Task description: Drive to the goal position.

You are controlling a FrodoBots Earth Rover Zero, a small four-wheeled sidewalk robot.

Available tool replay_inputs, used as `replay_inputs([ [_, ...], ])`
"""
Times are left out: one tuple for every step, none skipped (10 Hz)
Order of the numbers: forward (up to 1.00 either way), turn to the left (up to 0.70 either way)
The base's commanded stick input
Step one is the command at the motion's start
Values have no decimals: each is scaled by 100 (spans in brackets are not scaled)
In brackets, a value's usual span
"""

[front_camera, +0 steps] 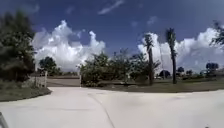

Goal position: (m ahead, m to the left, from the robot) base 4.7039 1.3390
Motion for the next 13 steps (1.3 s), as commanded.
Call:
replay_inputs([
  [85, 34],
  [85, 34],
  [85, 34],
  [85, 14],
  [85, 0],
  [85, 0],
  [85, 0],
  [85, 0],
  [85, 0],
  [85, 0],
  [85, 0],
  [85, 0],
  [85, 0],
])
